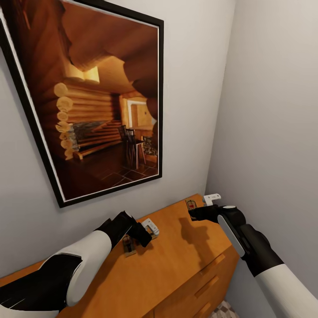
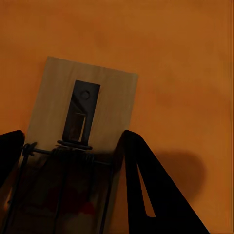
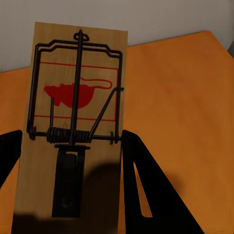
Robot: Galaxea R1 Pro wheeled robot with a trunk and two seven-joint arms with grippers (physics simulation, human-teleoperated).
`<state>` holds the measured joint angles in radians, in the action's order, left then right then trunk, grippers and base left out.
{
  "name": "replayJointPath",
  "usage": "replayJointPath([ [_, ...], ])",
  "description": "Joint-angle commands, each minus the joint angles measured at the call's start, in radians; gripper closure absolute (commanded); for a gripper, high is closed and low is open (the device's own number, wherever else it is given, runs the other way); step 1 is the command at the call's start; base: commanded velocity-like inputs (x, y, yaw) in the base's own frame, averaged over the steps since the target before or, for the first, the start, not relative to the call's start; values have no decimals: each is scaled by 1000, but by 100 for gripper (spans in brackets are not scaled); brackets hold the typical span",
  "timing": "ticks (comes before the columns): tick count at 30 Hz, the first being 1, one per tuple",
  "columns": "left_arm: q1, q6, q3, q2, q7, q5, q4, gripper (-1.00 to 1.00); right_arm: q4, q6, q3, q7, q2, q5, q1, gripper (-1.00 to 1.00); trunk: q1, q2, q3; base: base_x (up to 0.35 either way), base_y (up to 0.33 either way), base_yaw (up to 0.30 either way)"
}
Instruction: Take the four mousetraps from the cabinet in the bathroom and place them on the bathroom floor. Make sure all four end up on the same floor surface, and ensure that at least two of them are either under or directly next to the same bathroom sink.
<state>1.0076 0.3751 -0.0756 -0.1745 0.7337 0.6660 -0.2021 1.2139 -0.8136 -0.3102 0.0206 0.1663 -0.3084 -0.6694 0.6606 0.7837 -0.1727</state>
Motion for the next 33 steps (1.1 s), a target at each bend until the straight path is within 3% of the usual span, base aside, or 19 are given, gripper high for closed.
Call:
replayJointPath([
  [1,0,5,-7,0,6,4,-2,100,1,-4,-1,2,1,-1,-1,100,0,1,-2,-13,0,0],
  [4,0,5,-7,0,6,4,-2,100,1,-4,-1,2,1,-1,-1,100,0,1,-2,-5,0,0],
  [33,0,5,-7,0,0,4,-4,100,1,-4,-2,2,1,-2,-1,100,-111,-202,89,0,0,0],
])
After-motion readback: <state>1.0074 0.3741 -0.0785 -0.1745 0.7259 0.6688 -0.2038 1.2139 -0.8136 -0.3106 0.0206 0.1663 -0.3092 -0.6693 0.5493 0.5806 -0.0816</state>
